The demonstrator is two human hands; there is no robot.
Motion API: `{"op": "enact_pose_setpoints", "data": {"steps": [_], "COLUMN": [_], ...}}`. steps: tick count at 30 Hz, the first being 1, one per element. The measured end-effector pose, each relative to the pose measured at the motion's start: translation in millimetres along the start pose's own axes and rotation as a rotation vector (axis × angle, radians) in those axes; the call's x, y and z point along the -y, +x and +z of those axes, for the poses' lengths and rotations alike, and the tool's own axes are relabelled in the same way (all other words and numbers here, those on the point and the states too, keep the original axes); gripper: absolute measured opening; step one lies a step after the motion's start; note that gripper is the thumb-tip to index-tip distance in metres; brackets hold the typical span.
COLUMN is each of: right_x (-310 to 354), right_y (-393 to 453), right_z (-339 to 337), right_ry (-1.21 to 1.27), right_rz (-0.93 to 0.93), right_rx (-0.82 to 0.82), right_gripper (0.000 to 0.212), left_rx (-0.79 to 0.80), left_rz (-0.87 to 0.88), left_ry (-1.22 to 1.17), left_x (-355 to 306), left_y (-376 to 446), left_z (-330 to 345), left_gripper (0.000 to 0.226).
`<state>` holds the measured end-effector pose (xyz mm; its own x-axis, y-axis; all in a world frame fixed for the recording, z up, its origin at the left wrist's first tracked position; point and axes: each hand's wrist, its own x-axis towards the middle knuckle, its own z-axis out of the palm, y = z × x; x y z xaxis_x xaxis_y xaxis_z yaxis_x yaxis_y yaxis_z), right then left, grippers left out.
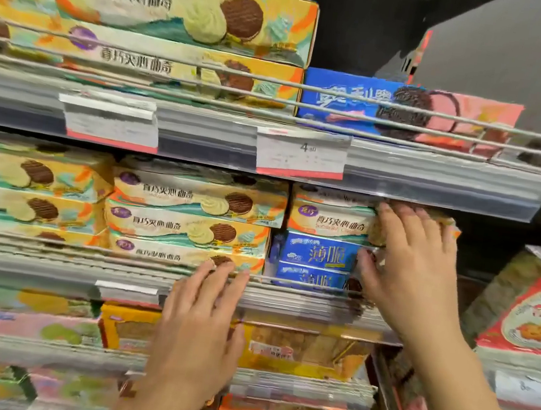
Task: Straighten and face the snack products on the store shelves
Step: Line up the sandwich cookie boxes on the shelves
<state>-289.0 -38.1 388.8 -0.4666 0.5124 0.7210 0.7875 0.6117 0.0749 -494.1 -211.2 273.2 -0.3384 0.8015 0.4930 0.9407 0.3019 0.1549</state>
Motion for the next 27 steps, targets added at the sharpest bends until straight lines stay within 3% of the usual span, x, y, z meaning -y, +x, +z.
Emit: {"op": "enact_pose_setpoints", "data": {"steps": [5, 16, 21, 24, 27], "right_x": [4.9, -14.6, -16.2, -16.3, -19.5], "right_y": [5.0, -4.8, -31.5, -43.3, -55.0], "right_z": [-3.2, -14.1, -24.9, -36.8, -42.0], "right_ry": [-0.102, -0.01, 0.073, 0.152, 0.22], "right_rz": [0.044, -0.055, -0.05, -0.022, 0.025], "right_rx": [0.013, -0.04, -0.127, -0.135, -0.15], "right_gripper": [0.069, 0.073, 0.056, 0.059, 0.058], "left_rx": [-0.021, -0.025, -0.295, -0.391, -0.37], "left_rz": [0.072, 0.106, 0.154, 0.174, 0.124], "left_ry": [-0.04, -0.068, -0.199, -0.227, -0.095], "left_x": [11.2, 12.0, -4.6, -20.3, -27.5], "left_y": [3.3, 6.9, 27.3, 57.1, 82.8], "left_z": [-0.2, -8.5, -41.6, -63.2, -72.1], "left_gripper": [0.073, 0.065, 0.038, 0.041, 0.051]}}
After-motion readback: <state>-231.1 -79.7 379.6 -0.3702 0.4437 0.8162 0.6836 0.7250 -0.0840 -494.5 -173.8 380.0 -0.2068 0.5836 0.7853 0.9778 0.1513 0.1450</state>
